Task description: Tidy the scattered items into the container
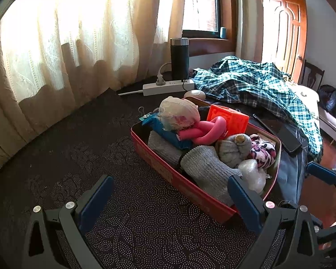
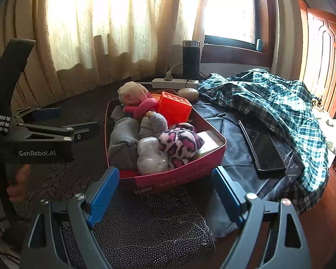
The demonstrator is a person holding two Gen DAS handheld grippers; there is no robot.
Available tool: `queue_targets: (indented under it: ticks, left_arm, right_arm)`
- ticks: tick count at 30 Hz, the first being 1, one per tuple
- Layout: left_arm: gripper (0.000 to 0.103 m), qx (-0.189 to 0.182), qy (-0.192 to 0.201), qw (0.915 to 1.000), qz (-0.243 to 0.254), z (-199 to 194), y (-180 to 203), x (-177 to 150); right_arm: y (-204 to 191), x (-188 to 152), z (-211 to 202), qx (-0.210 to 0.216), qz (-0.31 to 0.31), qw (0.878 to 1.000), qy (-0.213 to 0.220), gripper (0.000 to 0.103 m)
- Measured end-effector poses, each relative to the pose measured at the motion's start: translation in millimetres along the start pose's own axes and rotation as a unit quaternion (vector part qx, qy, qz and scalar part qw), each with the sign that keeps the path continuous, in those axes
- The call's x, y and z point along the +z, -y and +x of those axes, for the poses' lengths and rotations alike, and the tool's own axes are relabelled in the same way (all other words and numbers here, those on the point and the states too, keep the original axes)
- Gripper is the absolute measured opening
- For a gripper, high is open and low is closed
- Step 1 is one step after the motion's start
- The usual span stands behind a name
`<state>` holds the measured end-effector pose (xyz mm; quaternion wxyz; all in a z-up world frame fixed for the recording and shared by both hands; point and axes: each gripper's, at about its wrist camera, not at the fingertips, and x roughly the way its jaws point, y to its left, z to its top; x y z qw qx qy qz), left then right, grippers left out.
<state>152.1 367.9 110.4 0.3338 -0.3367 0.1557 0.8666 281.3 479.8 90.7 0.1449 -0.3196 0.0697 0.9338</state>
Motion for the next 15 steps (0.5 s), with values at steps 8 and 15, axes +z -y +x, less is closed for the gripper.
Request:
queue_targets:
  ticks: [8,15]
  left_arm:
    - [0.103,-0.002,-0.001,1.0000,0.000,2,0,-2]
    - [0.103,0.008,0.007,0.9999,0.003,-1,-9,-7]
  right_arm:
    - [-4,-1,3,0.002,-0.002,1.000,-0.003,0.090]
    - [-11,-1,6,0.015,-0.002,1.000,-0.004,0.092]
